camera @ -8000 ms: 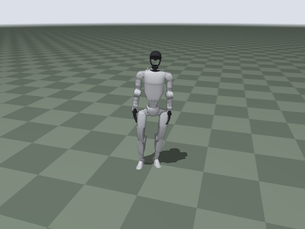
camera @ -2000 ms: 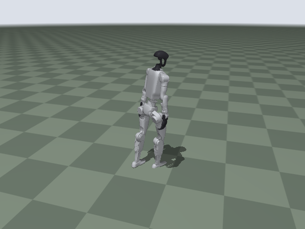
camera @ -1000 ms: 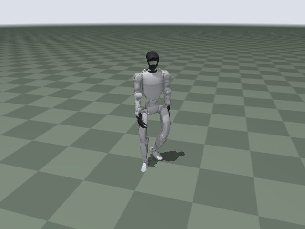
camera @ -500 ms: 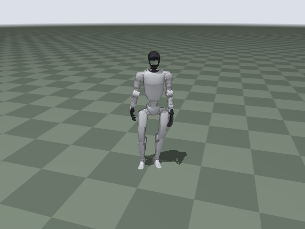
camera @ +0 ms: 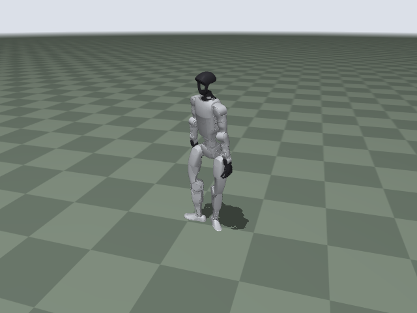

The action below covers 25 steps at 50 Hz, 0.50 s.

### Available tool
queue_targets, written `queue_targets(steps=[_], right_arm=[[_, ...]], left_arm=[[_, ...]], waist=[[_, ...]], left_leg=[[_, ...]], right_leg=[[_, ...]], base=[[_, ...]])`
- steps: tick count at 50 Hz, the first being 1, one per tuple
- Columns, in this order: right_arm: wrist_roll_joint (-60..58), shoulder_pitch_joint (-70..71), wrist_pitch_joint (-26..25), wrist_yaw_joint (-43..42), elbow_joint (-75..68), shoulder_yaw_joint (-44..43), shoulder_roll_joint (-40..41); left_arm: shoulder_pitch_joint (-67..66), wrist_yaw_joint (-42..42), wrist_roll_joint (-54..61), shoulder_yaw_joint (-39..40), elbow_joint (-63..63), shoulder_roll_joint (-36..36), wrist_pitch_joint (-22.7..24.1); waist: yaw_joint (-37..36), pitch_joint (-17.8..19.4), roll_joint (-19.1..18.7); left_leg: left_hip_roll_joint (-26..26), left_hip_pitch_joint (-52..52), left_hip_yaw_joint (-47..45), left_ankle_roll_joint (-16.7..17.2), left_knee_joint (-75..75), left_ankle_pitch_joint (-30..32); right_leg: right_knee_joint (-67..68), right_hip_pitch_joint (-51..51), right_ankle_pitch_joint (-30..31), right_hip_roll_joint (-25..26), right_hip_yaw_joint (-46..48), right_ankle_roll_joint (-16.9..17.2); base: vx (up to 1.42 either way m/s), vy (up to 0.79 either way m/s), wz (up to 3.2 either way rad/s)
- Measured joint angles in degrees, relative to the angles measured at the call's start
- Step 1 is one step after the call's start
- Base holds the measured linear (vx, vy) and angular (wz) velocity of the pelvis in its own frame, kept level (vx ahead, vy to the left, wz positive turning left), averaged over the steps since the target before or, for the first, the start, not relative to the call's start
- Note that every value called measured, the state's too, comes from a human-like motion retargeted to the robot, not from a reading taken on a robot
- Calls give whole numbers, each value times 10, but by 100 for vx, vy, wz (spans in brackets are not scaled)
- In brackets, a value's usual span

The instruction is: In place motions

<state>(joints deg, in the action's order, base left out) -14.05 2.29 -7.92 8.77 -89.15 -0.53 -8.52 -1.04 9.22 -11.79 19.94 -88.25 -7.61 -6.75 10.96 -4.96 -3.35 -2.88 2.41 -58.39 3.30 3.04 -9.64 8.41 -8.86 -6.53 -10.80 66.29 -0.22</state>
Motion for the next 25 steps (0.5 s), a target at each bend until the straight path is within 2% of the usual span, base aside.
queue_targets(steps=[2, 5, 7, 11, 15, 18, 20, 22, 23, 25], right_arm=[[22, -1, -18, -10, -38, -27, -11], [58, -10, -29, -16, -66, -67, -23], [76, -18, -24, -16, -69, -84, -27], [77, -36, -18, -17, -59, -96, -23], [63, -39, -16, -15, -49, -89, -5], [53, -36, -15, 3, -36, -69, 14], [42, -34, -14, 6, -19, -54, 29], [30, -32, -9, -2, 3, -38, 44], [25, -30, -6, -7, 14, -28, 49], [12, -27, 0, -15, 34, -7, 54]], left_arm=[[11, -2, 17, 3, 9, -1, 2], [29, -4, 32, 1, 21, 2, 6], [37, -3, 40, -5, 31, 6, 11], [37, 14, 33, -13, 56, 9, 20], [25, 9, 19, -15, 71, 13, 25], [11, 1, 21, -9, 69, 17, 29], [1, 0, 20, 0, 64, 20, 30], [-6, -5, 22, 6, 55, 21, 31], [-9, -8, 25, 6, 49, 22, 32], [-10, -15, 27, 3, 34, 23, 34]], waist=[[7, -6, -2], [27, -10, -15], [34, -14, -22], [50, -37, -35], [51, -53, -30], [51, -67, -11], [46, -78, 16], [43, -82, 43], [42, -80, 51], [38, -71, 55]], left_leg=[[3, -8, -10, 5, -3, -4], [-4, -15, -13, 11, -13, -7], [-7, -23, -23, 17, -17, -10], [-14, -41, -45, 32, -21, -9], [-24, -69, -75, 37, -49, 2], [-36, -82, -66, 17, -100, 37], [-42, -78, -48, -23, -158, 64], [-55, -50, 15, -84, -246, 71], [-64, -31, 56, -102, -291, 71], [-75, 5, 157, -98, -358, 59]], right_leg=[[-16, -10, -3, 12, -50, -13], [-46, 2, 11, 28, -34, -18], [-56, 3, 9, 39, -59, -14], [-71, -3, 6, 53, -92, -14], [-90, -1, 3, 68, -134, -24], [-86, -4, 3, 51, -170, -25], [-80, -8, 3, 23, -200, -24], [-73, -9, 4, -5, -227, -23], [-71, -7, 4, -12, -240, -24], [-70, 0, 7, -11, -256, -26]], base=[[-24, 44, -58], [-23, 39, -26], [-15, 35, -43], [-7, 28, -60], [-7, 26, -91], [-2, 17, -111], [-2, 14, -143], [-12, 13, -132], [-14, 12, -123], [-9, 11, -123]])
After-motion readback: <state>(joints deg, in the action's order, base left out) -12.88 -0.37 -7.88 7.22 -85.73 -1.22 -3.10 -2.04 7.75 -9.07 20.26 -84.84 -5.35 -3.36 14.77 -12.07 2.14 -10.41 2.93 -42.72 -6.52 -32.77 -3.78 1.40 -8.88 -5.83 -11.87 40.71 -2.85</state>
